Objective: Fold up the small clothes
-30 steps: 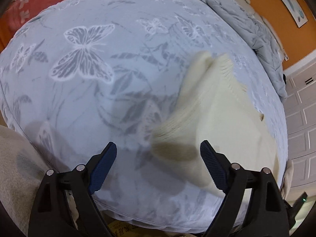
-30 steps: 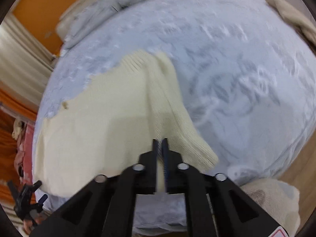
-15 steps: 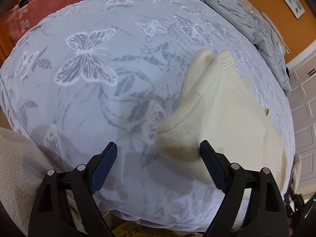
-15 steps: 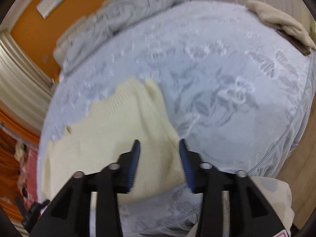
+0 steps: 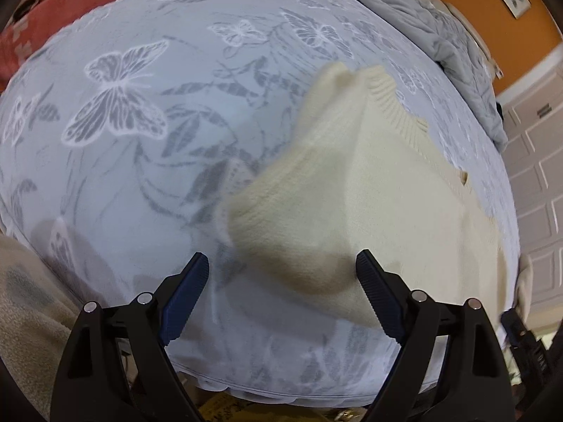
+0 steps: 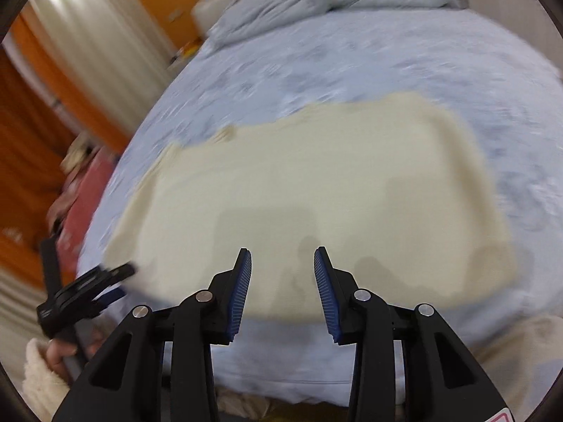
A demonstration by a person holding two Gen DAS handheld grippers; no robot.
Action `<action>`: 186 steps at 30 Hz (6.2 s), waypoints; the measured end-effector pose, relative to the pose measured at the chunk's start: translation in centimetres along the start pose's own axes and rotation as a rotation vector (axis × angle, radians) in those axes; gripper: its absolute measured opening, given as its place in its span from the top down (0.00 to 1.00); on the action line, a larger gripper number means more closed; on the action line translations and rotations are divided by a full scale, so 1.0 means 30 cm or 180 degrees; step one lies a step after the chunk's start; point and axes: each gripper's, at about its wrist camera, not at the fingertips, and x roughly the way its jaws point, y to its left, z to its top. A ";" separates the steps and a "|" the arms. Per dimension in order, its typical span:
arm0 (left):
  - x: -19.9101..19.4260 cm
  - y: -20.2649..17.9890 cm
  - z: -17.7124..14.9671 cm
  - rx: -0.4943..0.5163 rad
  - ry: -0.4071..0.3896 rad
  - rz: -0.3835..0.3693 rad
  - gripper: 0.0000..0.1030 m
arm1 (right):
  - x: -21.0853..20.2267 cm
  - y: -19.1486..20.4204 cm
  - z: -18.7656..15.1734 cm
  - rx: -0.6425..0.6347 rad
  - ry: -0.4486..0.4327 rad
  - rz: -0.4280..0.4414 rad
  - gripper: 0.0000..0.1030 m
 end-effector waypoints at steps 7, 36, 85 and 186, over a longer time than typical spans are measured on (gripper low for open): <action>-0.018 0.031 0.007 -0.0157 -0.0015 -0.0045 0.19 | 0.212 0.061 -0.056 -0.0284 0.0631 -0.0425 0.67; 0.006 0.004 0.032 -0.0098 -0.0020 -0.0003 0.14 | 0.465 0.285 0.195 -0.0288 0.0902 -0.0647 0.73; 0.011 -0.895 -0.324 0.2234 0.0329 -0.0755 0.69 | -0.123 -0.354 0.019 0.0770 0.0146 -0.0166 0.69; 0.064 -0.773 -0.363 0.2065 0.0294 0.0128 0.73 | -0.187 -0.496 0.069 0.0591 0.0078 0.0160 0.88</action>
